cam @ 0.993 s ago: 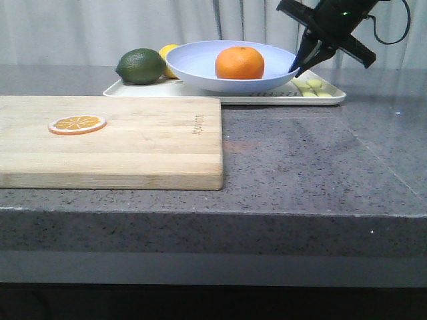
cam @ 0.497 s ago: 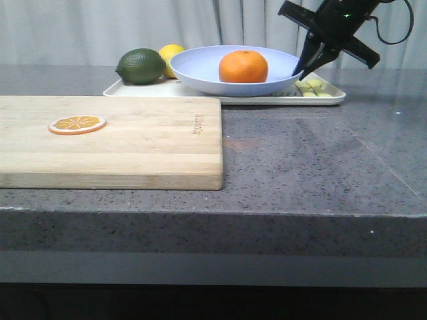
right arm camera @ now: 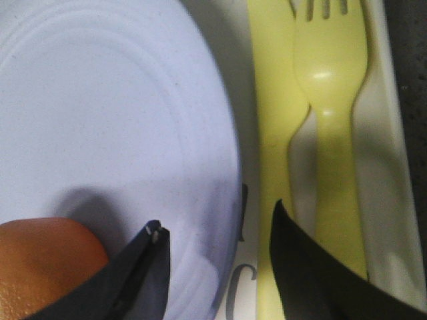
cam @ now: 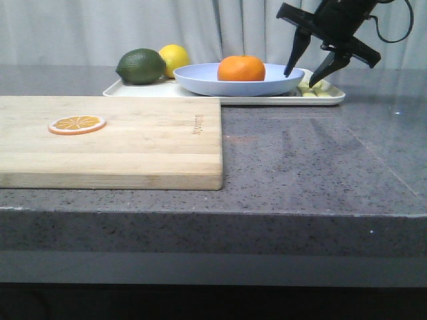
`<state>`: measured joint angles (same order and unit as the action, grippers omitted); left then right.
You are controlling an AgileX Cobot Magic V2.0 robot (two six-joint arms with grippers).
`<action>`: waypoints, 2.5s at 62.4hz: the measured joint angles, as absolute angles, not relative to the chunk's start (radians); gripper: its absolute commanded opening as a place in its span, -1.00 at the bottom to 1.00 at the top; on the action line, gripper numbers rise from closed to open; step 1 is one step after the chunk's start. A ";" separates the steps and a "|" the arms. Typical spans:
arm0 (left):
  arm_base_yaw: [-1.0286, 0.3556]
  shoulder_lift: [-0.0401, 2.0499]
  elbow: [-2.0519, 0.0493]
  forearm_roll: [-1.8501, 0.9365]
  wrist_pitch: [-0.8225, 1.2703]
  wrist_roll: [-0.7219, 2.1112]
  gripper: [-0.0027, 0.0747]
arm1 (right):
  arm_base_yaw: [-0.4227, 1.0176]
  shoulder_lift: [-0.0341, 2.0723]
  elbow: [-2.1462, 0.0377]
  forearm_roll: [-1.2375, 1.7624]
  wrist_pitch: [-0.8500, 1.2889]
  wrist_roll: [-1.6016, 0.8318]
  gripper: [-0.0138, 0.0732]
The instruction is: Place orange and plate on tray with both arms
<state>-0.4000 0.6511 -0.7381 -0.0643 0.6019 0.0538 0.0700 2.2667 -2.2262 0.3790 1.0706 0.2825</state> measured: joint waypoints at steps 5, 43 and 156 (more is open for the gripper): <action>-0.400 0.651 -0.738 -0.064 0.602 0.054 0.67 | 0.070 2.267 -2.232 0.379 1.087 0.283 0.23; -0.400 0.651 -0.738 -0.064 0.602 0.054 0.67 | 0.074 2.052 -2.297 0.259 1.245 0.283 0.23; -0.400 0.651 -0.738 -0.068 0.602 0.054 0.02 | 0.078 0.245 -0.707 0.167 0.822 -0.207 -0.51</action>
